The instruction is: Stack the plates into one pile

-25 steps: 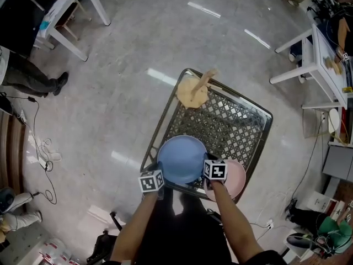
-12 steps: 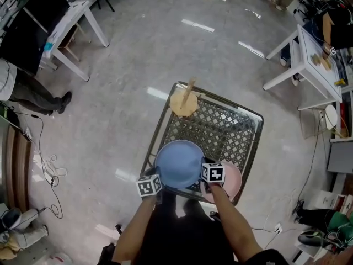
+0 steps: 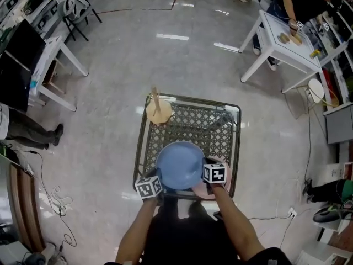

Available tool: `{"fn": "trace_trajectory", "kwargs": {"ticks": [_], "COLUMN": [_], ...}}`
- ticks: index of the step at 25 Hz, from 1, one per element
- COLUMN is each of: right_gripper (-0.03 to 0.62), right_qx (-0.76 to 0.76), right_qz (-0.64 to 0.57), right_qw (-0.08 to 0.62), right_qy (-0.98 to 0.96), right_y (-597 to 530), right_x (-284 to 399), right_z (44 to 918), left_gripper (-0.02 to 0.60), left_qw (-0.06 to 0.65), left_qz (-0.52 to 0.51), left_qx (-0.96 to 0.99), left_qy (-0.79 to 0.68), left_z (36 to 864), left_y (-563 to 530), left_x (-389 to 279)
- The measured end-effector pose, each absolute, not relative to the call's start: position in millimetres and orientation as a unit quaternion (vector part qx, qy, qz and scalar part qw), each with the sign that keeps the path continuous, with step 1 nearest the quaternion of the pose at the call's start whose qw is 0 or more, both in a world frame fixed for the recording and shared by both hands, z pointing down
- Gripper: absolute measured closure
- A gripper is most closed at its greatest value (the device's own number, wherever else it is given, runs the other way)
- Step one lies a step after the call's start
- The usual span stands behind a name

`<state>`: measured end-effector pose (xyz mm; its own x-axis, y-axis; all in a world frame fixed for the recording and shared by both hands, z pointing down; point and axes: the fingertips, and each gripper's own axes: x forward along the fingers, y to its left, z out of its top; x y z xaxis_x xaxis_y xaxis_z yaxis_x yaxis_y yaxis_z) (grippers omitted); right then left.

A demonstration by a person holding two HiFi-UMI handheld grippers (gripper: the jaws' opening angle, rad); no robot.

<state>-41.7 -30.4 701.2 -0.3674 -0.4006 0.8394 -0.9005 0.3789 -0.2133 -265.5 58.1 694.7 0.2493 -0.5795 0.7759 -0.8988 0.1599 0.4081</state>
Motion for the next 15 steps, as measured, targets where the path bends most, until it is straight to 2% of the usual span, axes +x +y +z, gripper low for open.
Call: {"fn": "trace_trajectory", "kwargs": {"ticks": [15], "right_gripper": [0.576], "right_qx": [0.532], "right_qz": [0.395], "right_qw": [0.309], "right_qy": [-0.683], "right_y": [11.9], "right_x": [118.0], "right_z": [694.4], "left_gripper": [0.552], "left_qw": [0.458], "left_qz": [0.228], "left_qx": [0.705], "left_qy": [-0.491], "left_z": [693.4], "left_y": [35.3], "left_x": [-121.7]}}
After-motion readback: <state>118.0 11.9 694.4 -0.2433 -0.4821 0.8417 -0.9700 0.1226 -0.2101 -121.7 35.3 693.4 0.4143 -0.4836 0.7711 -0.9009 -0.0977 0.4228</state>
